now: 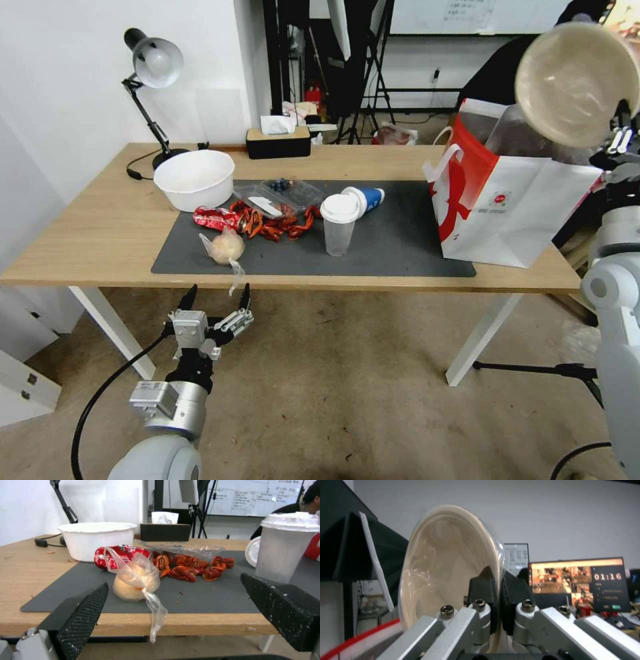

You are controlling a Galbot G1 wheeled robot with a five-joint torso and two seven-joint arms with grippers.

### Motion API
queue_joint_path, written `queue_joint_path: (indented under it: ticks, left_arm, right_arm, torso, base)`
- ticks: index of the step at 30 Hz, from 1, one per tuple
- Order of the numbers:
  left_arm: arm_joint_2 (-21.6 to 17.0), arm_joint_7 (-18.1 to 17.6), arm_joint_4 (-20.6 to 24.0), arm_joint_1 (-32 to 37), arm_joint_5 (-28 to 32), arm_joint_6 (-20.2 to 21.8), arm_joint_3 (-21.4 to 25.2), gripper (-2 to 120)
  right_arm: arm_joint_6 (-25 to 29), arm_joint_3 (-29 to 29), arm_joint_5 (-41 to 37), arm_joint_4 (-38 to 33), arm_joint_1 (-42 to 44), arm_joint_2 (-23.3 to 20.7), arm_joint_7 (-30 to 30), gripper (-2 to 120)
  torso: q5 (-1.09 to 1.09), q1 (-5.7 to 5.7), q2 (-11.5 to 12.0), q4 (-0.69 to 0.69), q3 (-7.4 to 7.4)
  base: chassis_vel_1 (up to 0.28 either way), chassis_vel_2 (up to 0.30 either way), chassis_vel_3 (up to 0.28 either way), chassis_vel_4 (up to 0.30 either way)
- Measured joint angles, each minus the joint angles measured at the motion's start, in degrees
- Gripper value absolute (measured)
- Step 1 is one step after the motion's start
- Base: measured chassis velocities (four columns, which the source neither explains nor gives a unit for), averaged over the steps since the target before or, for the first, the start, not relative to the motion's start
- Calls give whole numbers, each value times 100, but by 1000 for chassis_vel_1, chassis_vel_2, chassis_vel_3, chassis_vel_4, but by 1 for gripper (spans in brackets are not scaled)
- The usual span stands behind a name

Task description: Pick up the trash from the table and place it into the takeout bag.

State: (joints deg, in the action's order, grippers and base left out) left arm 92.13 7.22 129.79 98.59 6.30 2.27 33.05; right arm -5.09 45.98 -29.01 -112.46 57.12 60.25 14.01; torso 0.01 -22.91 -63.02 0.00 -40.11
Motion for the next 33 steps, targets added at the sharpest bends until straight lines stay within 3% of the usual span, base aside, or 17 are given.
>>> queue_joint_path:
  ticks: [13, 20, 23, 27, 33]
  left_arm:
    - [0, 17, 2, 22, -10, -51, 4, 99]
    - [0, 19, -25, -7, -8, -55, 5, 99]
    - [0, 19, -40, -15, -3, -57, 6, 99]
    - [0, 20, -65, -34, 13, -70, 11, 99]
    - [0, 19, -102, -56, 25, -86, 12, 99]
  right_arm:
    - [-62, -82, -97, 60, 4, 79, 47, 45]
    - [-29, -69, -2078, -1001, 281, 88, -295, 76]
    - [-36, -161, -2231, -1375, 574, 136, -501, 83]
    - [-56, -500, -1815, -1798, 1235, 323, -829, 97]
    - [176, -891, -603, -1634, 1868, 507, -951, 100]
  torso:
    - [-1, 0, -1, 0, 0]
    - [-4, 0, -1, 1, 1]
    - [-4, 0, -1, 0, 1]
    - [-3, 1, -1, 0, 1]
    - [-1, 0, -1, 1, 1]
  base:
    - [0, 0, 0, 0]
    - [0, 0, 0, 0]
    - [0, 0, 0, 0]
    - [0, 0, 0, 0]
    - [0, 0, 0, 0]
